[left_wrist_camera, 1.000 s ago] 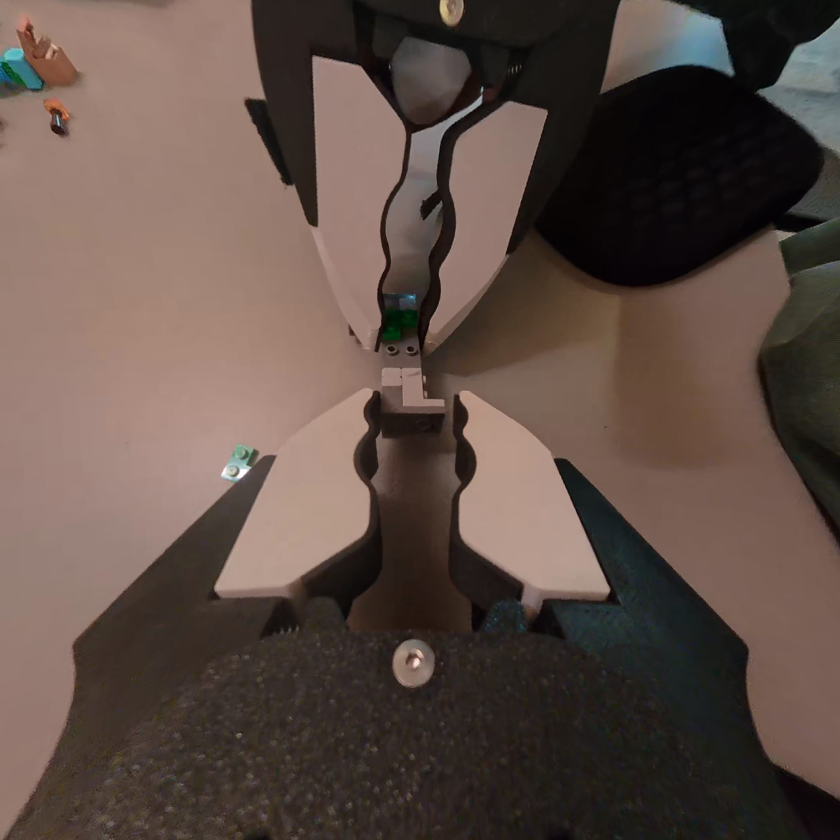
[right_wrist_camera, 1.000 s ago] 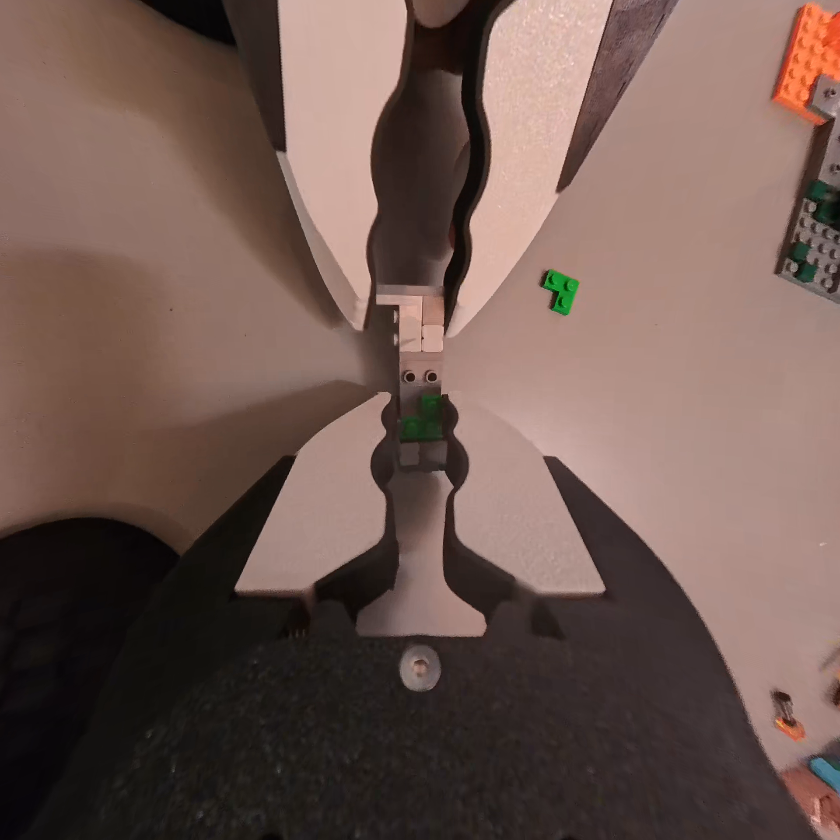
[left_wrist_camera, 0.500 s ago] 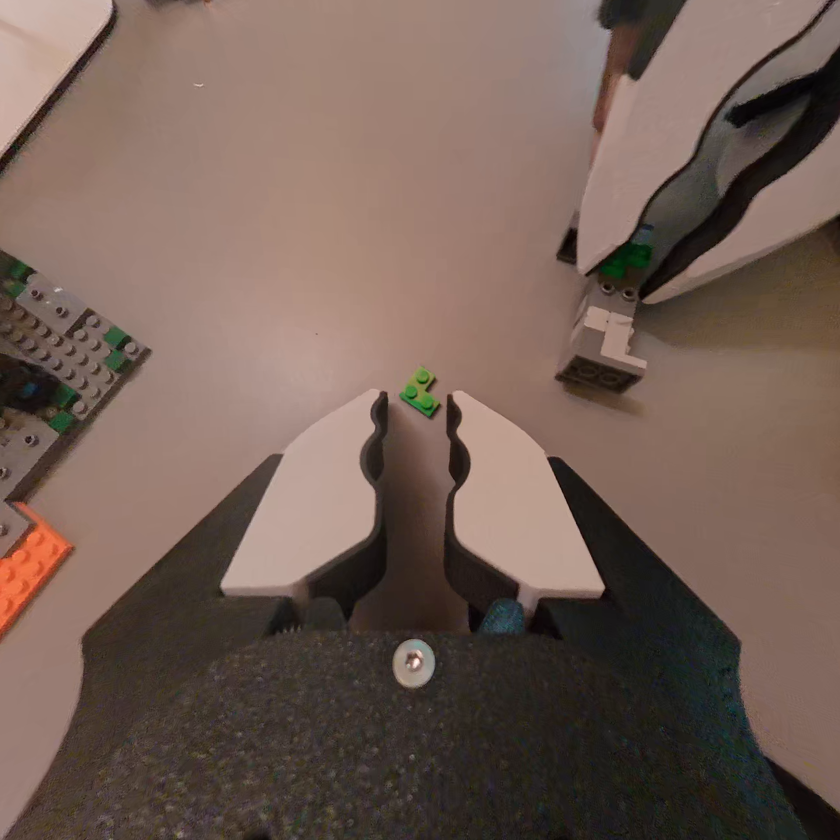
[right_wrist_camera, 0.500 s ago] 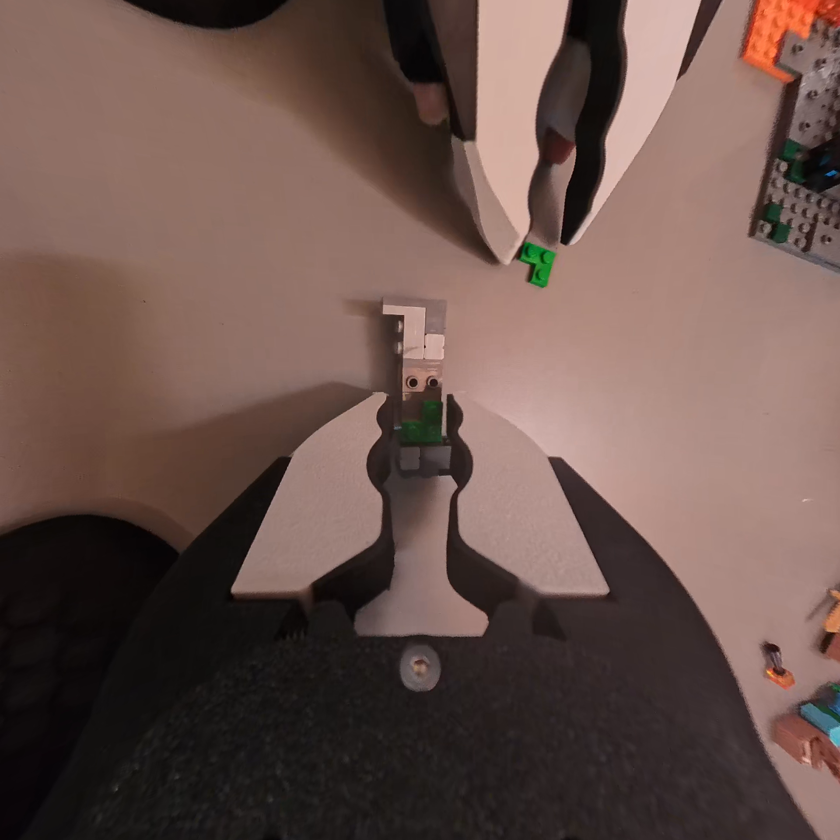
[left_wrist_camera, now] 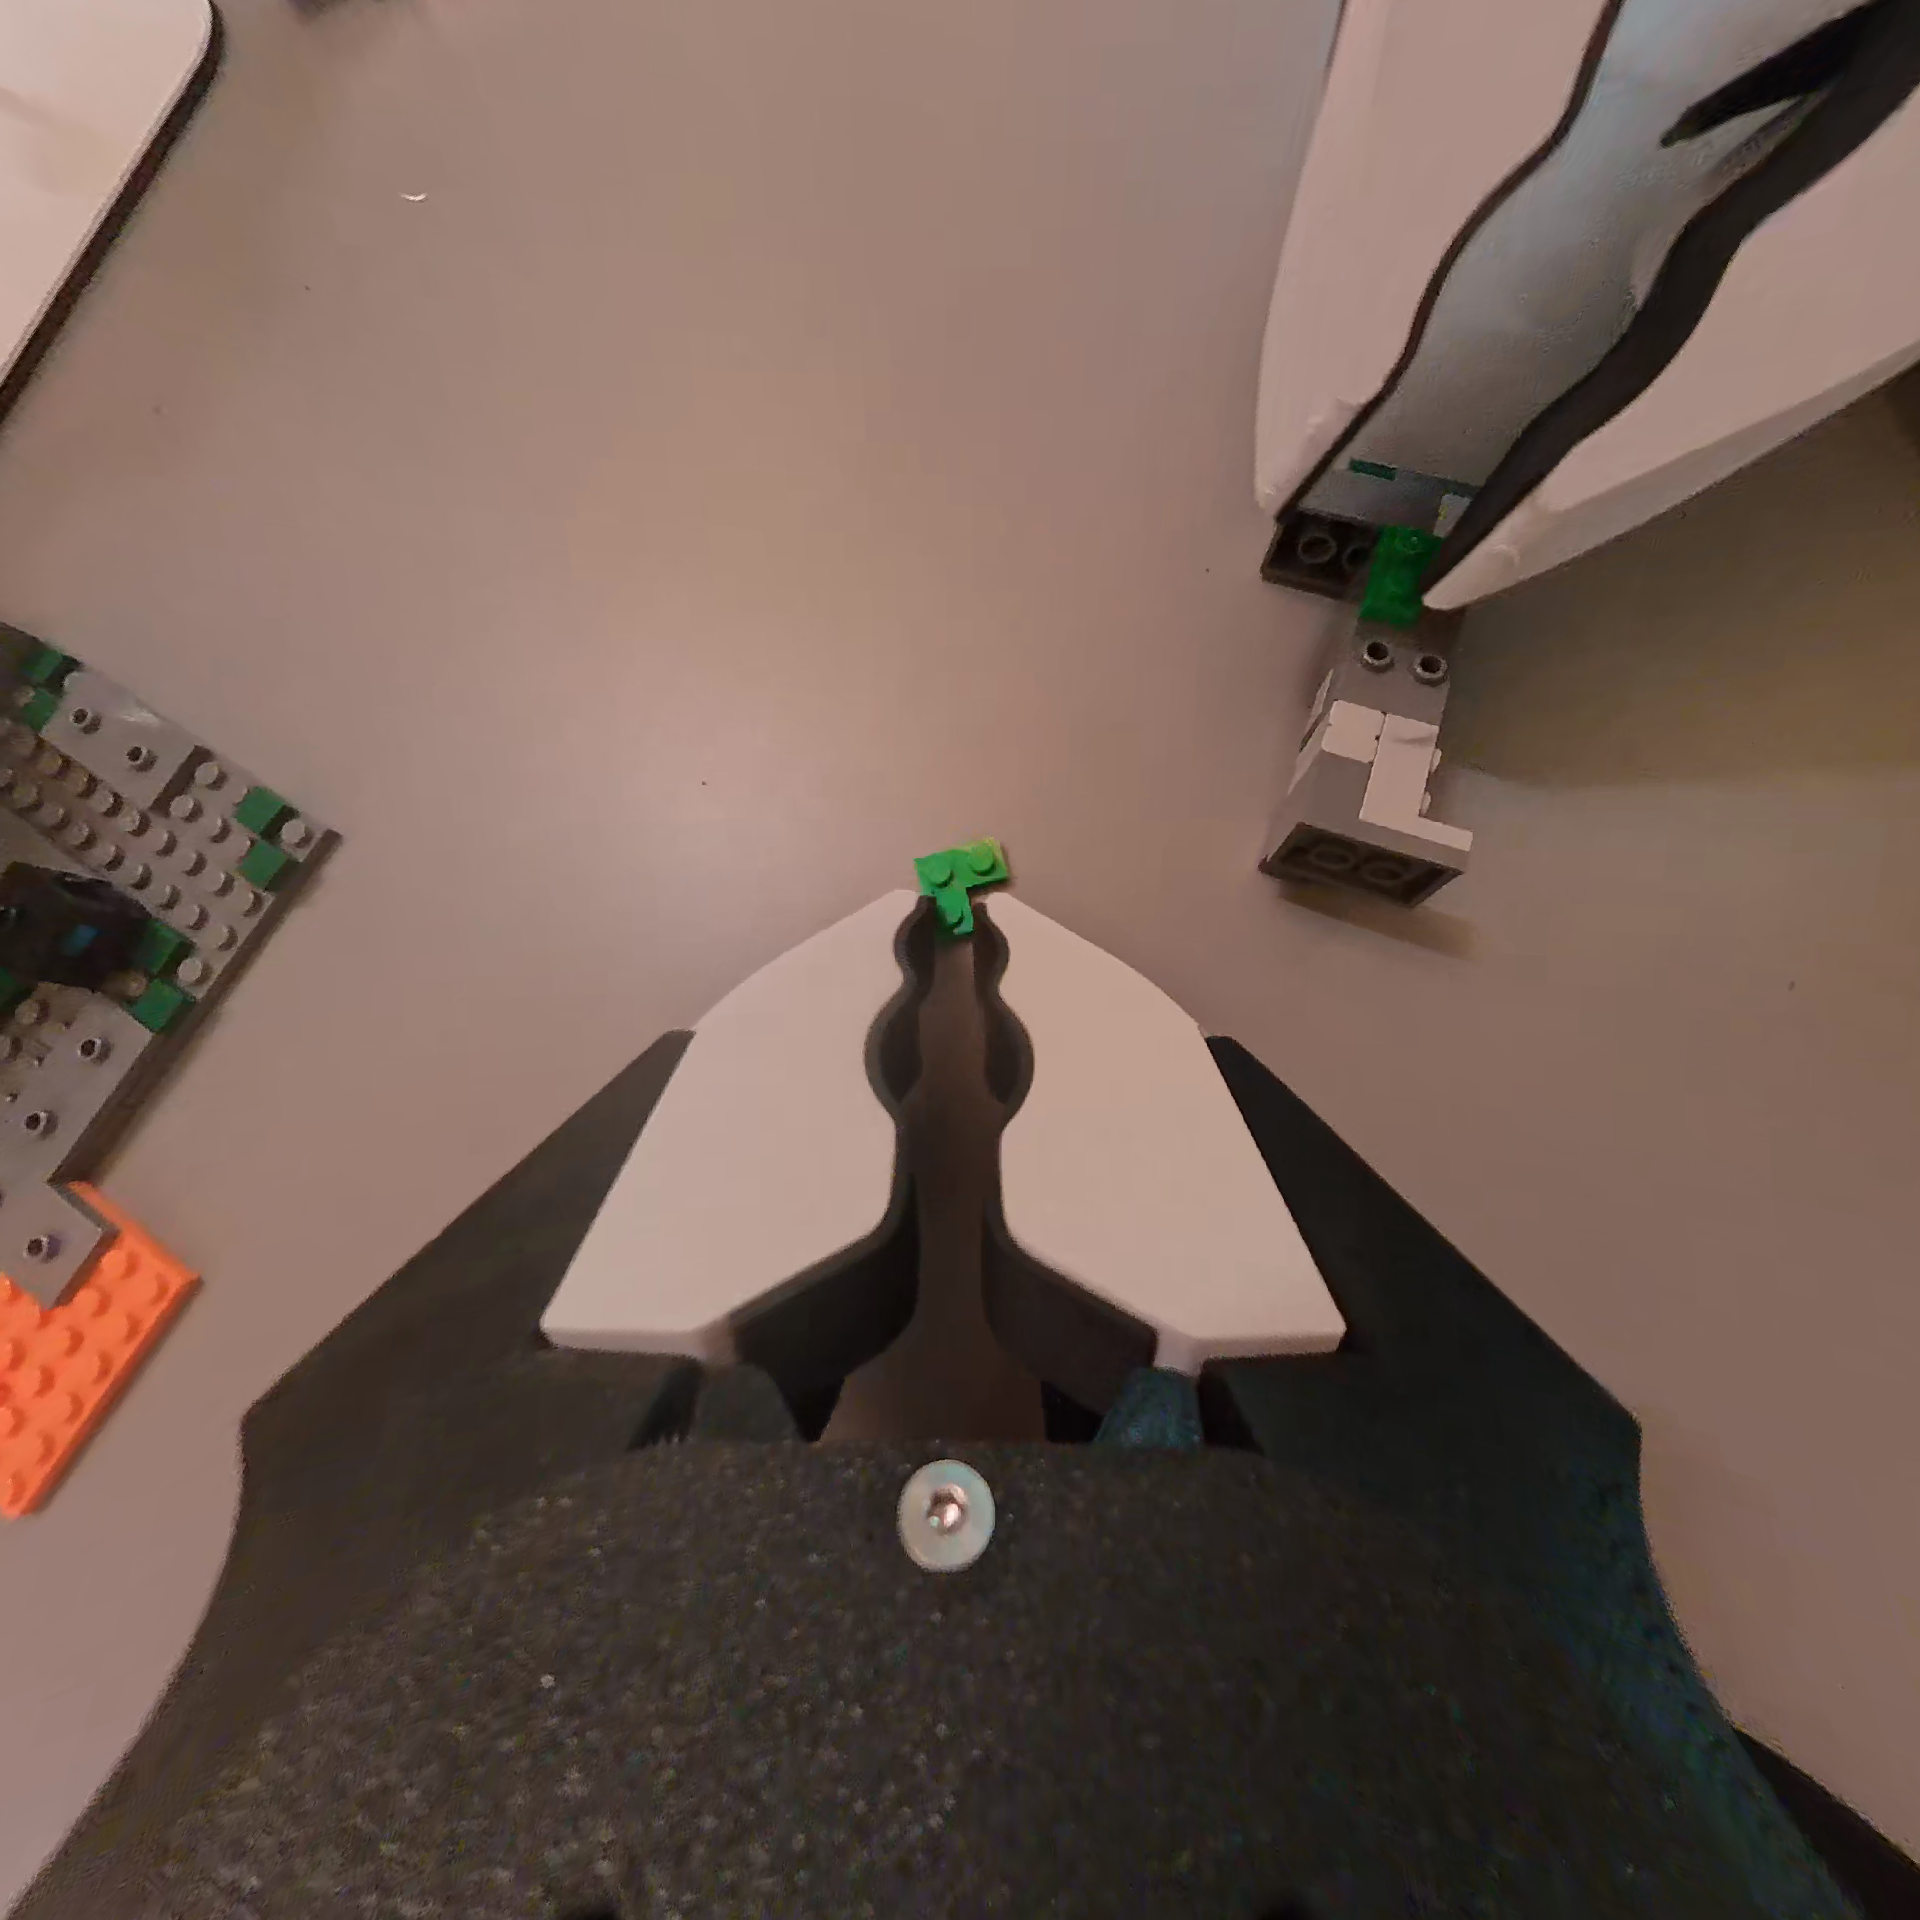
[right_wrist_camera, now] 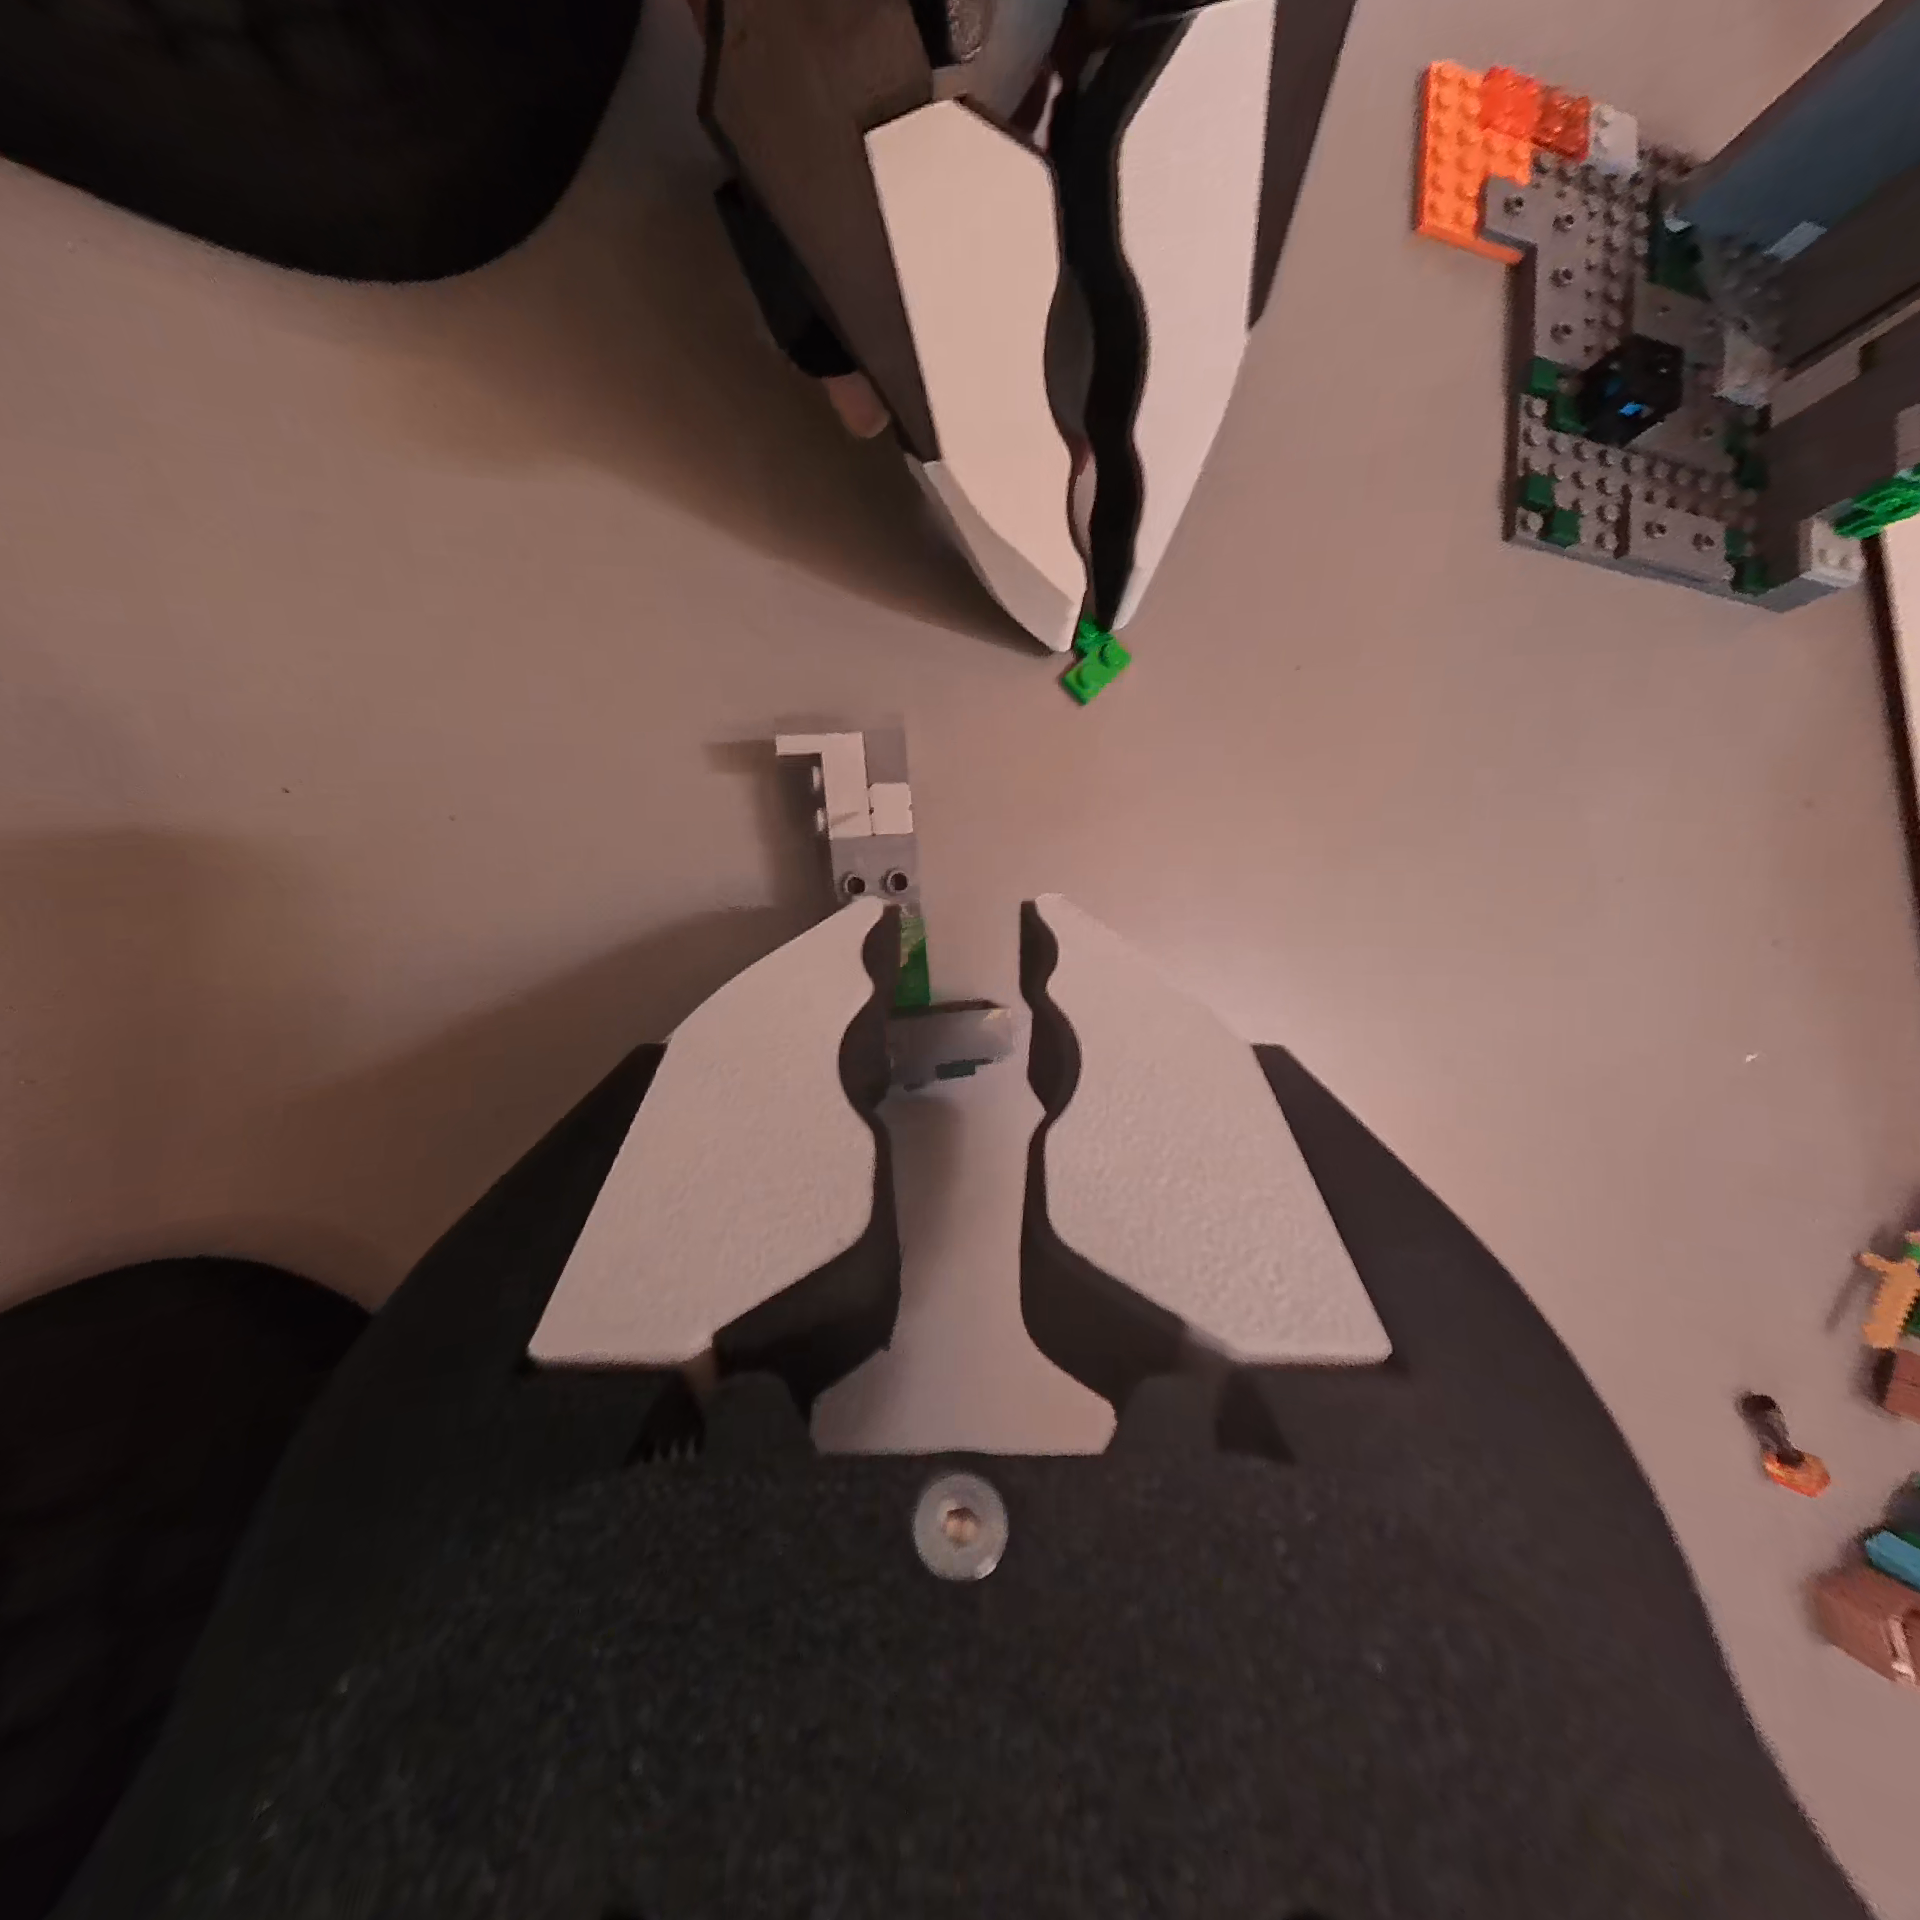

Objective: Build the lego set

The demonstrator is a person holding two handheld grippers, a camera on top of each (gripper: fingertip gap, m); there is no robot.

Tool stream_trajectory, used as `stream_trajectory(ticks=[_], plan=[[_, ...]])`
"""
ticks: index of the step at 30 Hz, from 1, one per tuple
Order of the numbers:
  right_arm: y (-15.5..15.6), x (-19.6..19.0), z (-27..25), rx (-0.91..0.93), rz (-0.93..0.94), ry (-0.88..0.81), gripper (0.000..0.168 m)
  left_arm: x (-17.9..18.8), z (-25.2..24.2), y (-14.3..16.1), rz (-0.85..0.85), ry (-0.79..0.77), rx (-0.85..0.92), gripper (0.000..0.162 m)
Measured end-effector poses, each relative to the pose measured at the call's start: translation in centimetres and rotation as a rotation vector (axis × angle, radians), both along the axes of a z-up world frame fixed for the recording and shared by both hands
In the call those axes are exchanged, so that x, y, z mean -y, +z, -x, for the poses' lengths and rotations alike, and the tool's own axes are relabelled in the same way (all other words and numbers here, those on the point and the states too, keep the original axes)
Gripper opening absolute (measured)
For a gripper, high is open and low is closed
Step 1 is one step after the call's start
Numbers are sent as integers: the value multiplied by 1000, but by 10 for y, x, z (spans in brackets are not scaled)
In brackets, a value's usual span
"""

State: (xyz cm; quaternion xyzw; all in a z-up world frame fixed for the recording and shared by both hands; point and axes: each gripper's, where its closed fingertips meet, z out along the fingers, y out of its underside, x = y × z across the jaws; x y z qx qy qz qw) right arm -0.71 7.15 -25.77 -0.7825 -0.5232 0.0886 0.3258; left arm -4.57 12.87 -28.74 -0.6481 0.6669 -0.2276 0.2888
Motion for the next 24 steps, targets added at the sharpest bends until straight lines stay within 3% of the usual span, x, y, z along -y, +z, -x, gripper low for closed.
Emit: stream_trajectory(ticks=[1, 13, 24], plan=[[2, -2, 0, -8, -5, -8, 21, 1, 1, 0, 2, -6, 0, 6], [15, -17, 7, -83, -39, -88, 21, 13, 5, 22, -4, -57, 103, 6], [11, -4, 25, -106, -3, 22, 25, 44, 1, 42, -38, -175, 183, 6]])
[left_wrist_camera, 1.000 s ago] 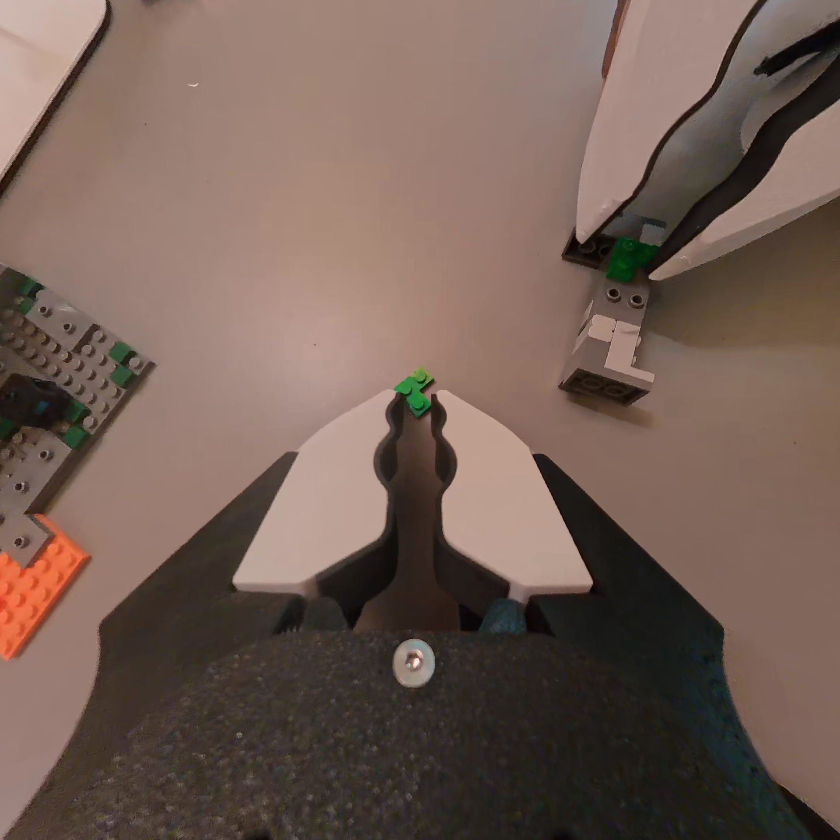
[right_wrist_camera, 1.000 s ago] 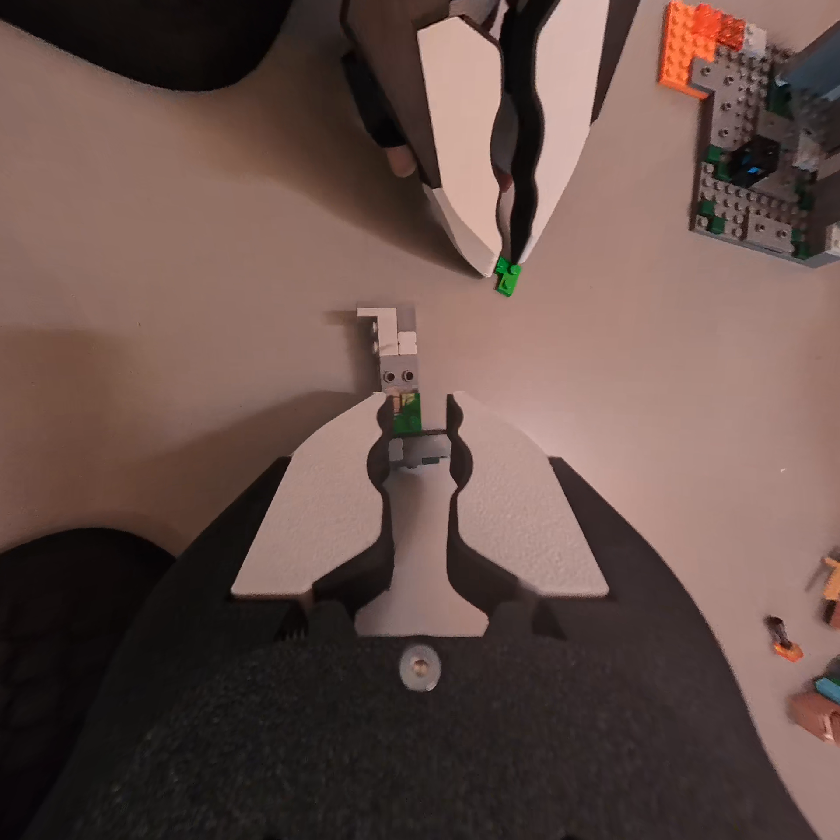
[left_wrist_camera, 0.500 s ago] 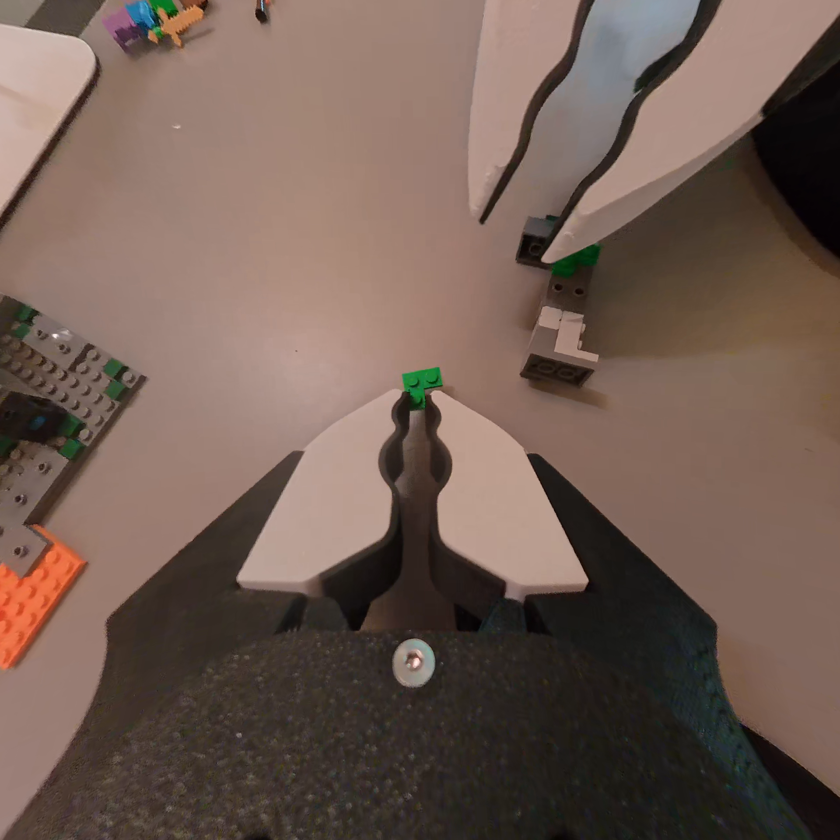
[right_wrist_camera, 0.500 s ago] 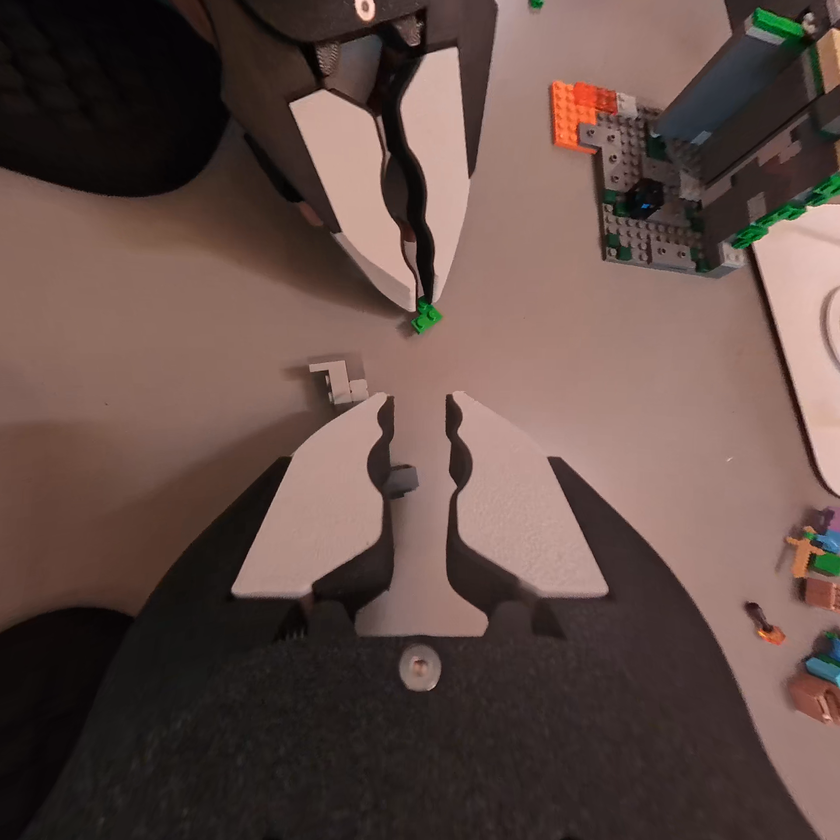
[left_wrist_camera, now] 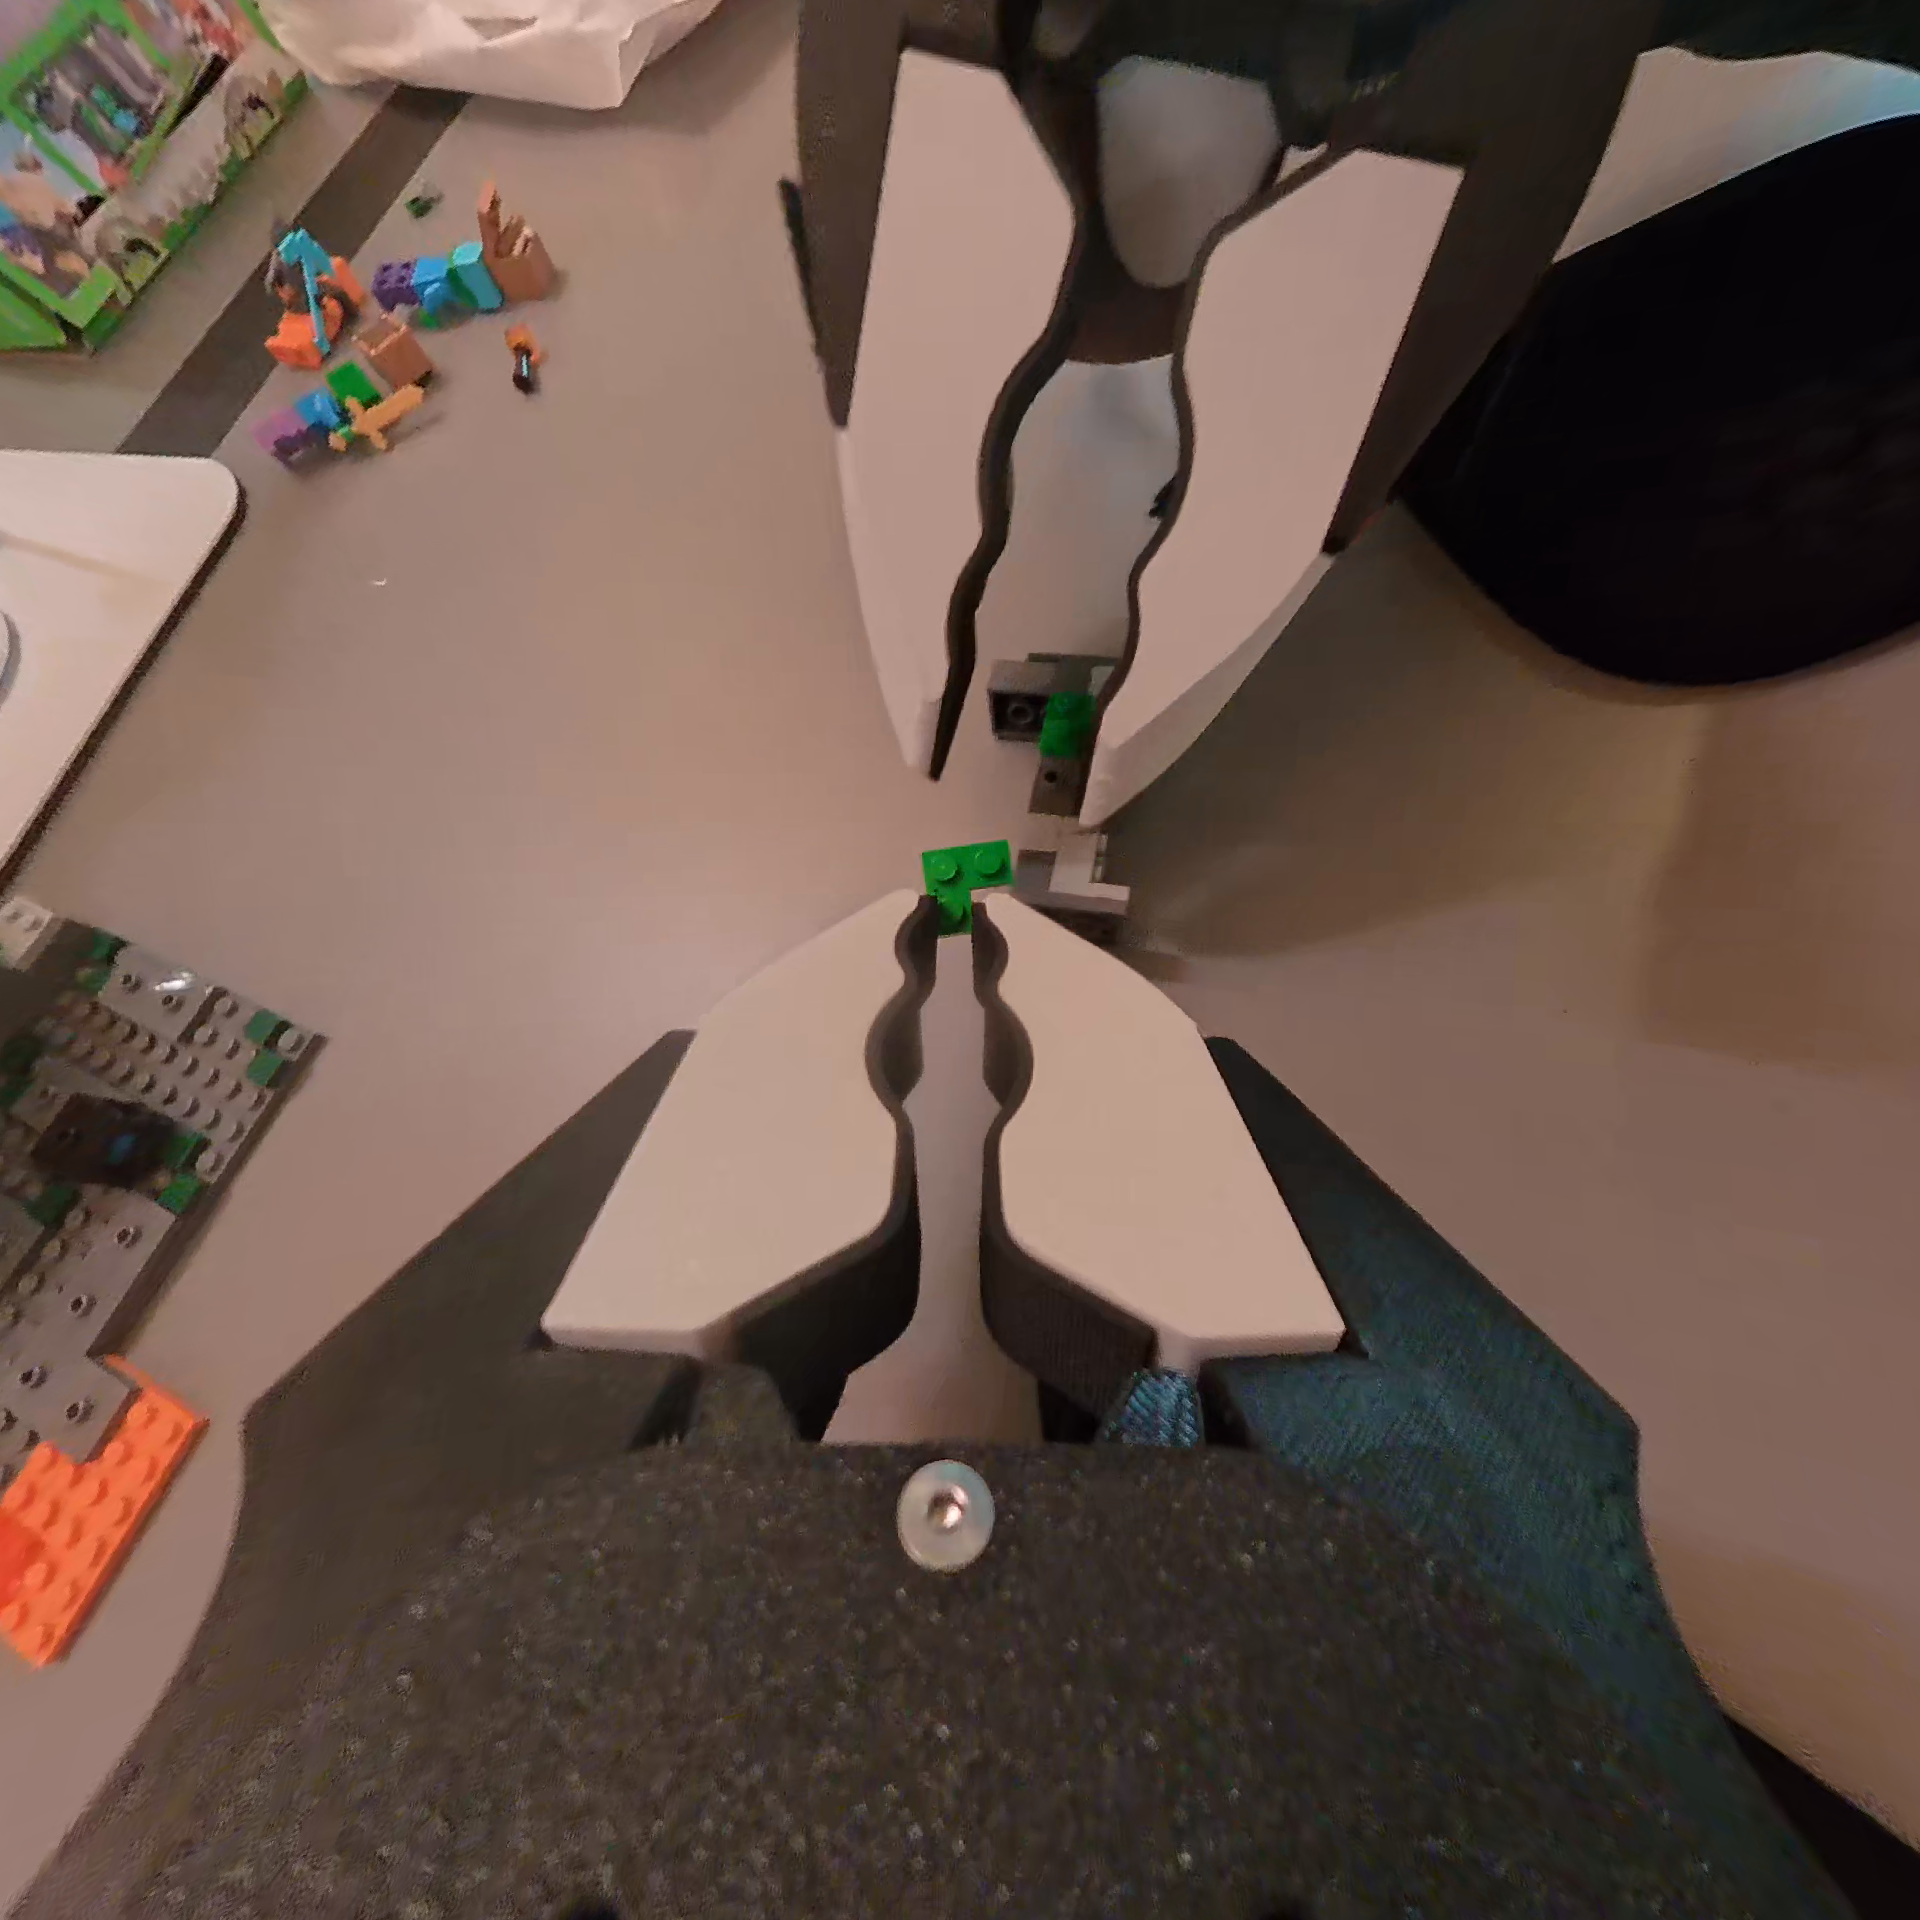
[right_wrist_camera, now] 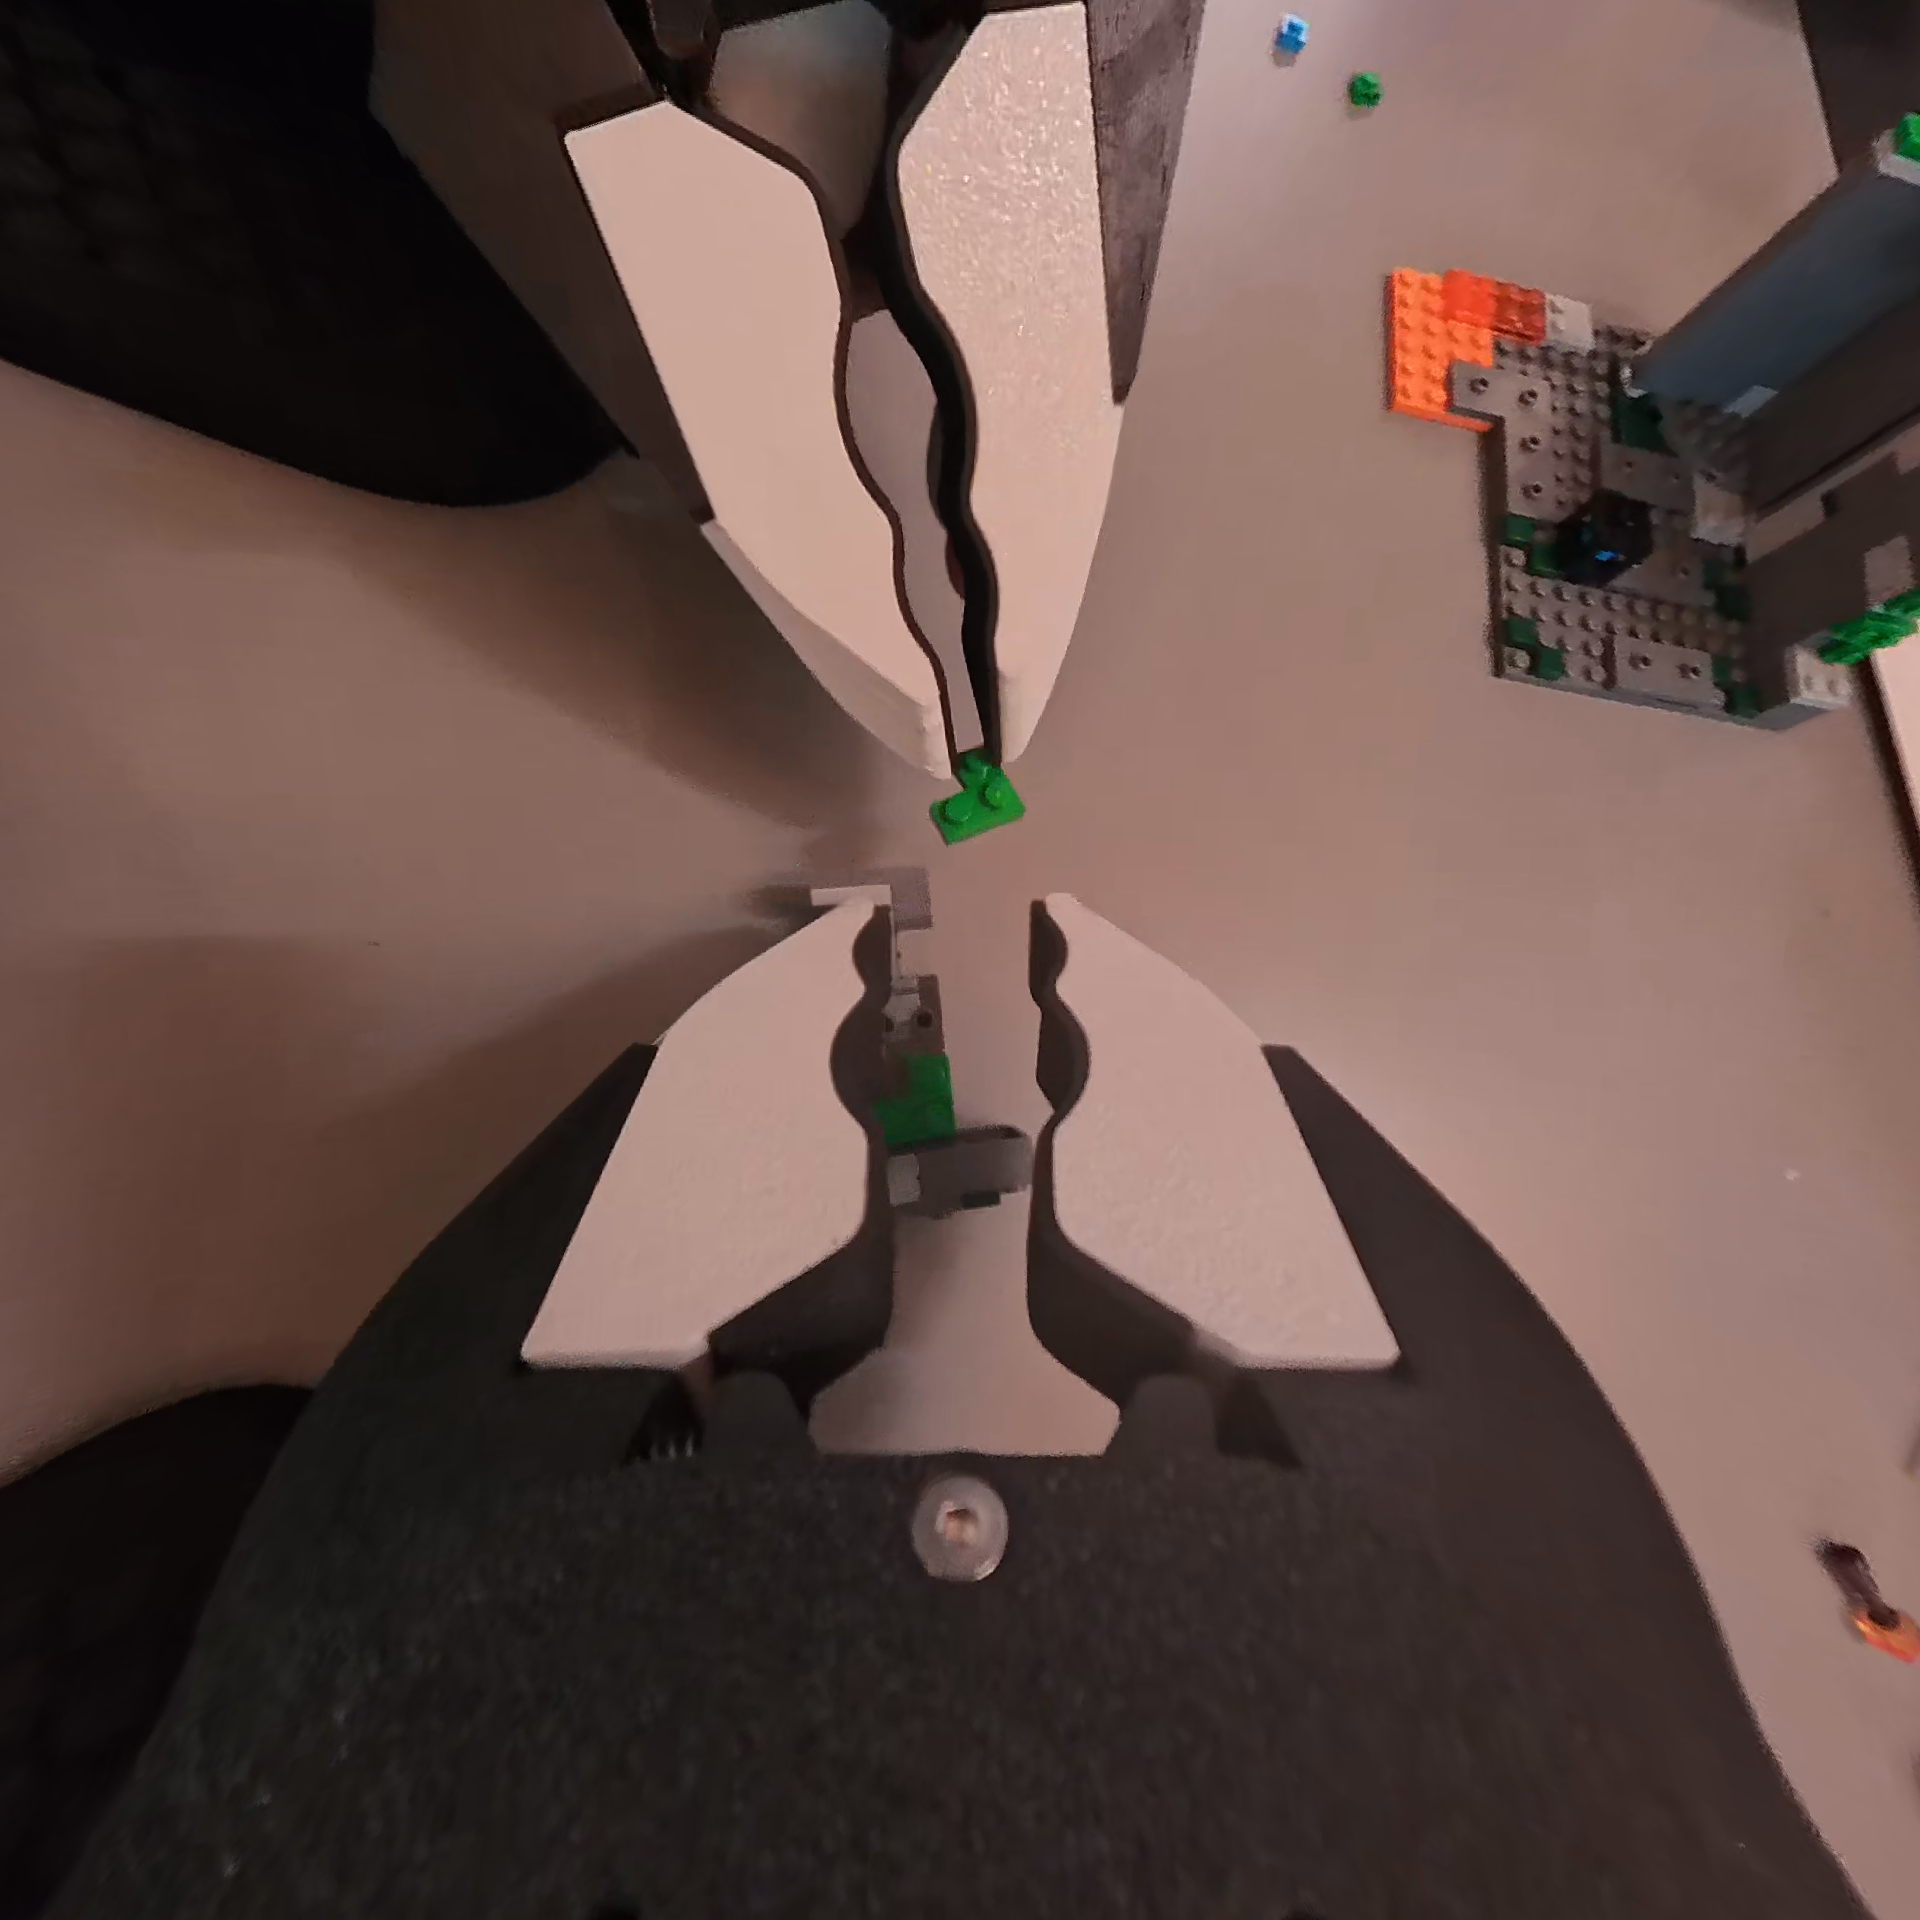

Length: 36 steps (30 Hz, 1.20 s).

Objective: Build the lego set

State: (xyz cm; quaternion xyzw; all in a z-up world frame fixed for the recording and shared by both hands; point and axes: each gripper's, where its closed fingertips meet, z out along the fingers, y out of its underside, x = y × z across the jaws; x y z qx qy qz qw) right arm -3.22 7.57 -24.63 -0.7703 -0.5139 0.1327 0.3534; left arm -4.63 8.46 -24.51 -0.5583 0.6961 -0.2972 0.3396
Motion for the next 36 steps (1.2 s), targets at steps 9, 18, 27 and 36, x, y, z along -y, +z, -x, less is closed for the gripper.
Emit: stream_trajectory(ticks=[9, 18, 27, 36], plan=[[2, 4, 10, -10, -30, 63, 22, 14, -5, 1, -20, -50, 13, 6], [1, 9, 11, -17, -28, 67, 16, 19, -7, 2, -13, -67, 23, 6], [3, 13, 7, -46, -30, 44, 16, 20, -8, 3, 27, -65, 49, 13], [4, 15, 9, -66, -31, 45, 16, 25, -9, 2, 31, -85, 53, 8]])
